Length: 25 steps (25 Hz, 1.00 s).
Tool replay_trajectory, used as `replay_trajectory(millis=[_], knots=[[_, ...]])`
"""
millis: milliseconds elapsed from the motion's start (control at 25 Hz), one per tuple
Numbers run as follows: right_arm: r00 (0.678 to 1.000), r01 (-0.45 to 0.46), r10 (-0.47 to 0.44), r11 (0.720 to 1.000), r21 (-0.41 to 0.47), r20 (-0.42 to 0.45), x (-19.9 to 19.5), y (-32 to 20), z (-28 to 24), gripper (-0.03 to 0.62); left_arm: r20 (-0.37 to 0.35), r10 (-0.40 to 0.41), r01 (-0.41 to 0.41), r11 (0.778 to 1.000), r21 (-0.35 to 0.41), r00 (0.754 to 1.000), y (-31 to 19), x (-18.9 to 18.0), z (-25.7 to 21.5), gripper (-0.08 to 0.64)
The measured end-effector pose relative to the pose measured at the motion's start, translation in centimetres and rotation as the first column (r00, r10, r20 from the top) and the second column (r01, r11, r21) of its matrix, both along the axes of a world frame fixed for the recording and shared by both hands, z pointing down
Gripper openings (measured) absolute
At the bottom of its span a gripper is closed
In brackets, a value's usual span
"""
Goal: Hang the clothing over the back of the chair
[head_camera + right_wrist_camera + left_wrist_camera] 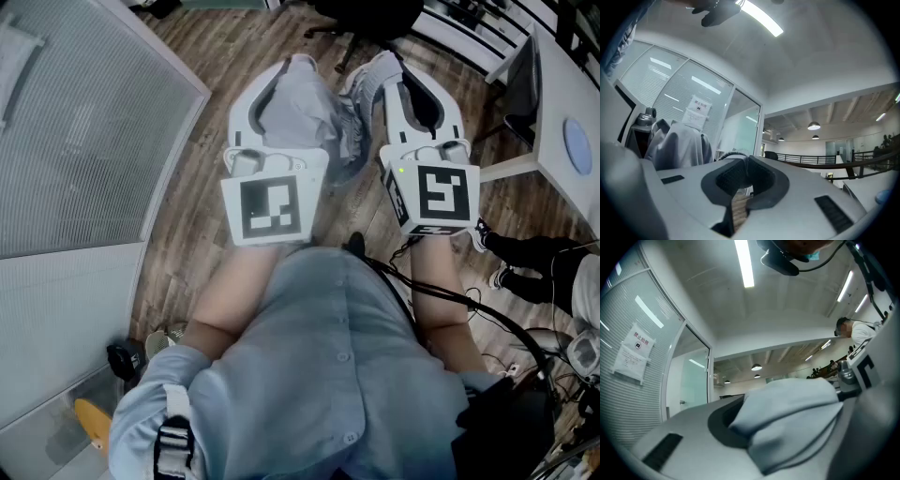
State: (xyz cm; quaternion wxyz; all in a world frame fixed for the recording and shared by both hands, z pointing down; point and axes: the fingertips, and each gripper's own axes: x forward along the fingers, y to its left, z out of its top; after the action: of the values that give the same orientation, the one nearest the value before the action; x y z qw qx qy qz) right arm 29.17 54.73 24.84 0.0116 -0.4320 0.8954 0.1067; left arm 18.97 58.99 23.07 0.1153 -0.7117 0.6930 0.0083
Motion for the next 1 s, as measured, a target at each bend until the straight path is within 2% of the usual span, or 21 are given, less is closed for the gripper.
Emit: replay_trajectory(millis=[400,640,800,1000], knots=[[1.000,0.006,-0.006,1.000,-0.003,0.006,1.2,-0.1,0.1,0.025,0.001,-0.006,0.006,1.000,-0.007,1.000,-0.2,1.1,0.1,0.017],[1.000,0.022,-0.022,1.000,-0.005,0.022,3.3,-1.0,0.1,0.025,0.000,-0.034,0.034,0.999,-0.004,0.999,-1.0,2.7,0.1,0.017],[0.997,0.067,-0.066,0.998,-0.017,0.049,4.9,-2.0,0.2,0.025,0.007,-0.073,0.073,0.997,-0.007,0.997,-1.7,3.9,0.4,0.017],[0.994,0.108,-0.108,0.994,-0.017,0.030,5.6,-3.2,0.2,0.025,0.007,-0.097,0.097,0.995,0.001,0.995,-2.6,5.3,0.3,0.017]])
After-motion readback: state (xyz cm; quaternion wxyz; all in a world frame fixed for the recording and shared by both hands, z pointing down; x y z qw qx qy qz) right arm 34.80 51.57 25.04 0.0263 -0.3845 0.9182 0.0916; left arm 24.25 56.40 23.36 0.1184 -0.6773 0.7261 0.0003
